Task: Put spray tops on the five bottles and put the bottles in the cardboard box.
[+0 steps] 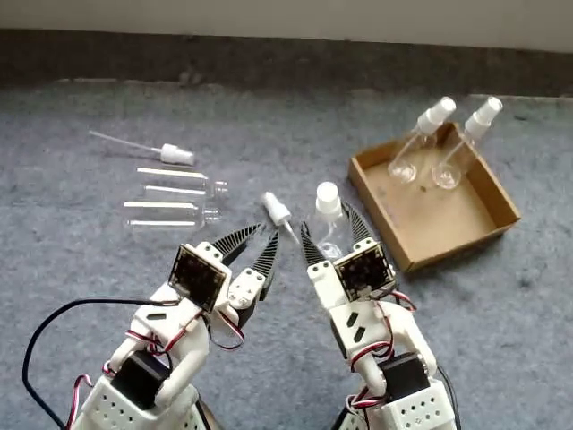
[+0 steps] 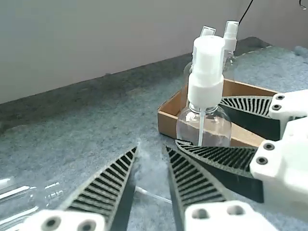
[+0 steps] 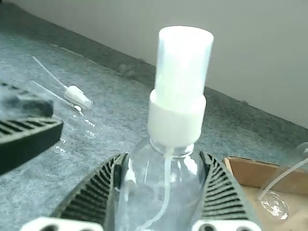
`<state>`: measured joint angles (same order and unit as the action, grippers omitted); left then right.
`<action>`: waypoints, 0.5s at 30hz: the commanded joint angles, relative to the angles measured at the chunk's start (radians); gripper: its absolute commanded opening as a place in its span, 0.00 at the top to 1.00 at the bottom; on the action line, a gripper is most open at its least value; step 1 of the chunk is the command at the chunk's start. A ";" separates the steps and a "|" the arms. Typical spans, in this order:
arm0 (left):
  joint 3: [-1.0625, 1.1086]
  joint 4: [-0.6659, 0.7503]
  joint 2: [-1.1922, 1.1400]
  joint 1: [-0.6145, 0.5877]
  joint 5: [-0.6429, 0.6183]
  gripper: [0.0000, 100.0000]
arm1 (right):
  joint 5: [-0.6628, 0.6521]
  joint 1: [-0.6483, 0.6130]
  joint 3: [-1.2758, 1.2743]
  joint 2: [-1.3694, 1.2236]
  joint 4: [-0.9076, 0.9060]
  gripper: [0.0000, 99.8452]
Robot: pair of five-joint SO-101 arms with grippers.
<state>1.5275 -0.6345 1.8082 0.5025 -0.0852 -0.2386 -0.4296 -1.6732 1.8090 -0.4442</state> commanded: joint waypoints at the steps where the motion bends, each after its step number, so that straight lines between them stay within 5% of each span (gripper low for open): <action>1: 0.065 0.083 0.012 0.004 0.000 0.99 | 0.014 0.016 -0.038 0.005 0.005 0.92; 15: 0.150 0.101 0.012 0.209 0.002 1.00 | 0.023 0.008 0.166 -0.005 -0.010 0.92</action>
<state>1.6701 -0.5531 1.8082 0.6605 -0.0852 -0.2325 -0.4266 -1.6088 1.8090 -0.4442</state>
